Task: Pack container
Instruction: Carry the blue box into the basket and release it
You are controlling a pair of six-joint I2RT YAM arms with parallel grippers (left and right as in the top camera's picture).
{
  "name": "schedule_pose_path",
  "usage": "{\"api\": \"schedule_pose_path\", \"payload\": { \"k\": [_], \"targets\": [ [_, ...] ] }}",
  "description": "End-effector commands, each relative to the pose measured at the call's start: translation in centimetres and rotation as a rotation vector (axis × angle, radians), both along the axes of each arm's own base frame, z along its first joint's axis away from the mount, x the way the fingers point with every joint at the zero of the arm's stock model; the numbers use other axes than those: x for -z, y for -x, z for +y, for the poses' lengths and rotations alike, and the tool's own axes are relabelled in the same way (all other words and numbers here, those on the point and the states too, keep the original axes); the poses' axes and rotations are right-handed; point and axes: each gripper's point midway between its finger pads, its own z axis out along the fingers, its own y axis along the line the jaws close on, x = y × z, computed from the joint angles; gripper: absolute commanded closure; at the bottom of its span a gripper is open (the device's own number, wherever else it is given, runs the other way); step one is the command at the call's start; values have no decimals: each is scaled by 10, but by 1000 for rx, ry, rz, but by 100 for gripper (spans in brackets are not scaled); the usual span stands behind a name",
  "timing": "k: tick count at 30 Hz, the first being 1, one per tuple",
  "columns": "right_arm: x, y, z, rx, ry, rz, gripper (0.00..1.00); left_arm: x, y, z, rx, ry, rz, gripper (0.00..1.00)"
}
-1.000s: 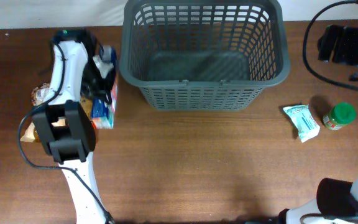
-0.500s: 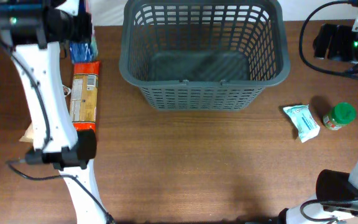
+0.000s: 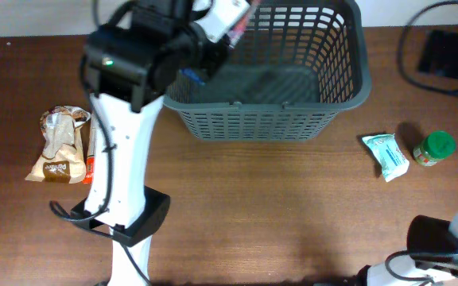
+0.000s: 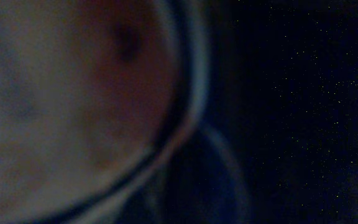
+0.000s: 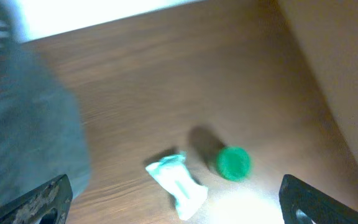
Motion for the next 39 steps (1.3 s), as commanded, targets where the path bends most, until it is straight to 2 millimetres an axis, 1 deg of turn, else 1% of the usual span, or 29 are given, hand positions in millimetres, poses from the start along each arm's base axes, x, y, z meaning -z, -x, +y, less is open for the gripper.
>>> {"api": "schedule_pose_path", "payload": {
  "k": [1,2,6,7,8,9,11,13,15,16,19,21,22,24,26,27,31,34,37,39],
  "targets": [
    [1,32,-65,295,6,-2,1,16,2,-15,166,-139,-33,98],
    [3,42,-81,357,-31,-9,1,25,2,-18,203,-176,-24,98],
    [9,69,-117,452,-137,-36,1,58,-5,-21,307,-290,11,98],
    [9,78,-129,487,-160,-48,1,68,-7,-22,338,-322,18,98],
    [10,85,-137,512,-168,-53,1,75,-10,-22,364,-351,20,98],
    [10,105,-158,585,-168,-60,1,87,-19,-19,390,-420,8,98],
    [10,124,-175,650,-166,-65,1,95,-34,-16,379,-485,-26,98],
    [10,139,-187,700,-165,-69,1,100,-50,-16,388,-545,-78,98],
    [10,154,-197,746,-164,-73,1,106,-62,-21,447,-603,-137,98],
    [10,164,-204,776,-163,-76,1,113,-75,-28,510,-659,-206,98],
    [10,175,-211,809,-162,-79,1,121,-104,-35,483,-665,-292,98],
    [10,177,-212,816,-162,-79,1,131,-121,-36,461,-661,-324,98],
    [10,177,-212,816,-162,-79,1,142,-134,-35,451,-666,-342,98],
    [10,177,-212,815,-162,-79,1,158,-144,-33,455,-682,-343,98],
    [10,177,-212,815,-162,-79,0,179,-151,-28,476,-710,-320,98],
    [10,177,-212,815,-162,-79,1,196,-156,-23,491,-735,-299,98],
    [10,177,-212,815,-162,-79,1,233,-168,-11,488,-749,-237,98],
    [10,177,-212,816,-162,-79,1,251,-170,-10,498,-753,-207,98],
    [10,177,-212,815,-162,-79,1,261,-171,-11,488,-742,-190,98],
    [10,177,-212,815,-162,-79,1,268,-172,-11,445,-700,-162,95]
  ]
}}
